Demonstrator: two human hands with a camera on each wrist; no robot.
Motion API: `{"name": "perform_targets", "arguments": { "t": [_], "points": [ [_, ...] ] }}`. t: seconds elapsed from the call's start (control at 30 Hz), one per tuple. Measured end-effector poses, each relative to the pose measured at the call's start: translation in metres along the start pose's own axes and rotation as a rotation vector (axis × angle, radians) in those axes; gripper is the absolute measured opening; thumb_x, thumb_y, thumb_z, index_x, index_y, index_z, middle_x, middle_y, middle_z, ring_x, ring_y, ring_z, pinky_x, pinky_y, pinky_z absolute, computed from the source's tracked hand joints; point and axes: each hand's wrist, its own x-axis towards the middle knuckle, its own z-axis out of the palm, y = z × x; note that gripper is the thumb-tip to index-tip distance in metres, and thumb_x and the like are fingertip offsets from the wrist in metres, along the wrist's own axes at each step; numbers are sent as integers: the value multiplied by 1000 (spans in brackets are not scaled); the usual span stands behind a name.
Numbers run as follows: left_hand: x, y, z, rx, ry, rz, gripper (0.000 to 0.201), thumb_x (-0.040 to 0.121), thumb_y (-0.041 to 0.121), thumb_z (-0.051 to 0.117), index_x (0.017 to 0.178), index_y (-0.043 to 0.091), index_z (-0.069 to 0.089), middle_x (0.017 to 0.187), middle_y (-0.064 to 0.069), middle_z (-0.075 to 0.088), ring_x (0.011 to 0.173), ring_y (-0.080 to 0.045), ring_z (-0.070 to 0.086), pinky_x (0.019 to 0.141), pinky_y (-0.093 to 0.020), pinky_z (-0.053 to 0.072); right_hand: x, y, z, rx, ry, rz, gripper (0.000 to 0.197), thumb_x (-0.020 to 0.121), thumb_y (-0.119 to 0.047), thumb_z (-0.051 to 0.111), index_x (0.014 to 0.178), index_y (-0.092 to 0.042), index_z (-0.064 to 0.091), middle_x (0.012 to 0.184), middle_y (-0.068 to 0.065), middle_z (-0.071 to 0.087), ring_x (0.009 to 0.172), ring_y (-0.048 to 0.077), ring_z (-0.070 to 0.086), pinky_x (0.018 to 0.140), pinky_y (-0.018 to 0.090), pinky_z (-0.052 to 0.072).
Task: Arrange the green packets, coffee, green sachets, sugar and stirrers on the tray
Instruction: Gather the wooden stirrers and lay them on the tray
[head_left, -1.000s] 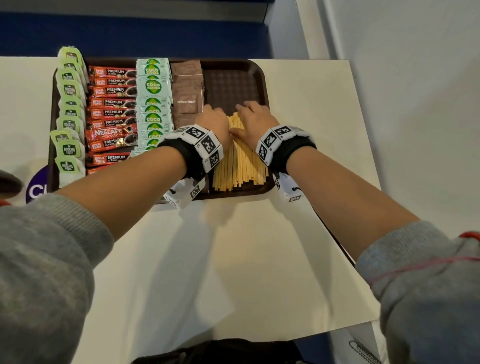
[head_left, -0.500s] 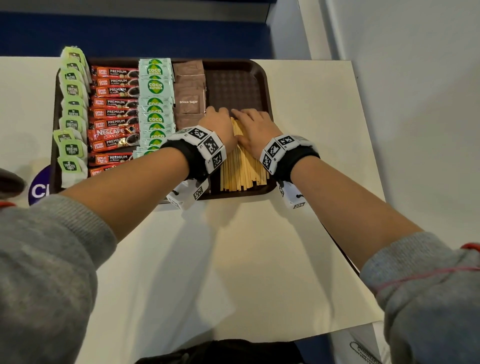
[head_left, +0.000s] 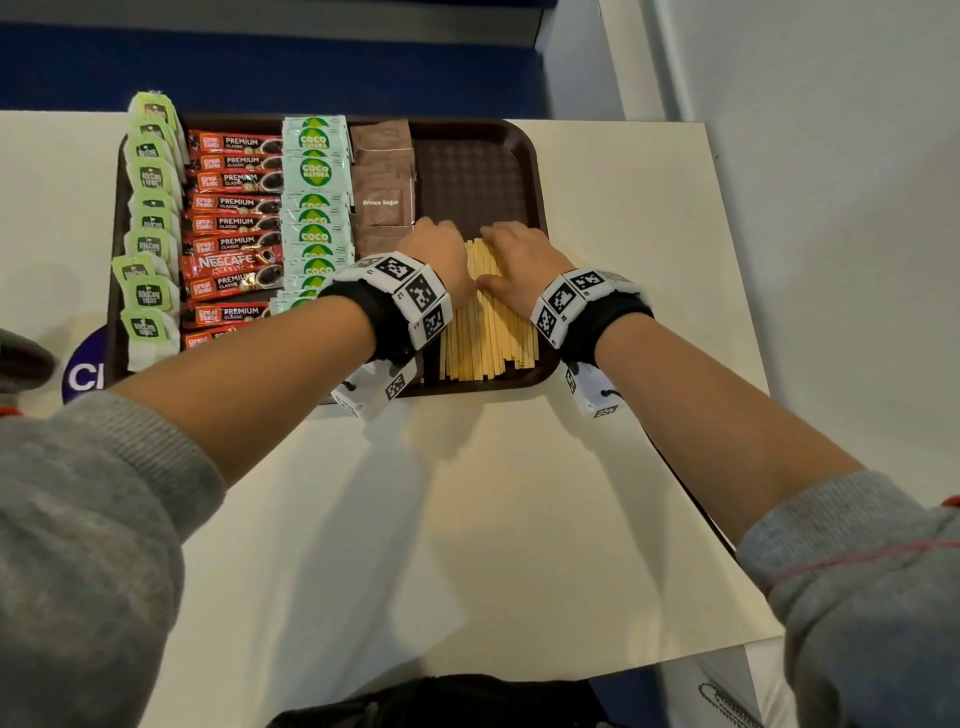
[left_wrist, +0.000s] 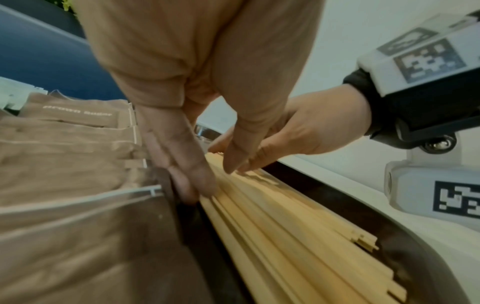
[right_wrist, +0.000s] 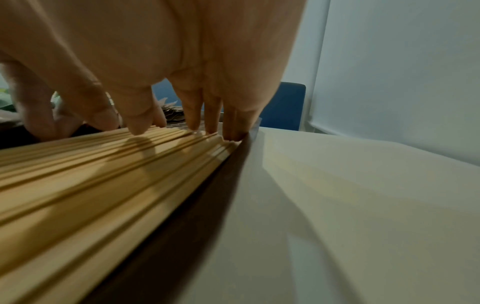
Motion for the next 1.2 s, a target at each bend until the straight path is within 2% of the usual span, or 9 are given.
{"name": "perform_targets", "arguments": {
  "t": [0.13, 0.23, 0.37, 0.47, 0.7, 0.87, 0.93, 1.0, 1.2],
  "points": [
    [-3, 5, 0, 50, 12, -30, 52, 90, 25, 62, 132, 1, 42, 134, -18, 42, 122, -32, 49, 93, -35, 43, -3, -2, 1, 2, 5, -2, 63, 93, -30, 55, 147, -16, 26, 152, 6, 27, 139, 26, 25, 111, 34, 27],
    [-4, 6, 2, 35, 9, -51, 56, 88, 26, 64, 133, 2, 41, 136, -17, 39, 123, -32, 47, 95, -36, 43, -4, -5, 2, 1, 10, -3, 64, 92, -31, 56, 147, -17, 26, 152, 7, 26, 139, 27, 25, 111, 35, 28],
    [-1, 2, 1, -18, -9, -25, 59, 86, 23, 66, 135, 4, 40, 139, -16, 35, 121, -33, 49, 93, -37, 43, -5, -6, 3, -14, -21, -13, 69, 89, -31, 61, 147, -17, 26, 154, 7, 23, 141, 27, 21, 113, 37, 25],
    [3, -2, 1, -29, -25, 4, 57, 84, 24, 67, 133, 5, 43, 135, -15, 39, 120, -31, 48, 92, -36, 44, -9, -4, 4, -23, -36, -14, 71, 88, -32, 62, 147, -18, 26, 155, 6, 20, 142, 26, 19, 114, 37, 24],
    [-2, -3, -4, -65, 35, 34, 60, 83, 24, 69, 134, 8, 44, 136, -14, 41, 121, -30, 50, 92, -36, 44, -12, -7, 0, 24, 47, -15, 65, 88, -31, 61, 145, -18, 31, 153, 7, 25, 141, 26, 22, 113, 36, 26],
    [-12, -16, -16, -70, 76, 75, 34, 84, 25, 65, 116, 12, 64, 114, -10, 64, 109, -27, 58, 88, -35, 50, -19, -20, -8, 38, 141, -65, 50, 88, -30, 62, 133, -17, 46, 140, 5, 40, 131, 22, 34, 106, 34, 35],
    [-20, -24, -22, -91, 77, 78, 24, 82, 23, 66, 104, 17, 71, 108, -7, 68, 101, -24, 62, 87, -34, 52, -22, -27, -9, 49, 161, -82, 43, 86, -27, 63, 127, -19, 52, 133, 3, 45, 126, 20, 38, 103, 32, 36],
    [-32, -34, -27, -114, 91, 66, 17, 81, 21, 68, 96, 18, 75, 102, -4, 70, 96, -21, 63, 81, -28, 51, -28, -38, -9, 52, 149, -111, 36, 86, -27, 64, 121, -20, 56, 126, 1, 50, 121, 19, 41, 100, 30, 35],
    [-76, -76, -31, -173, 132, 17, 21, 78, 28, 74, 95, 16, 74, 94, -6, 70, 91, -24, 65, 78, -29, 49, -49, -77, 5, 51, 105, -223, 28, 85, -26, 65, 109, -13, 62, 106, 6, 58, 100, 19, 52, 81, 22, 36]
  ]
}}
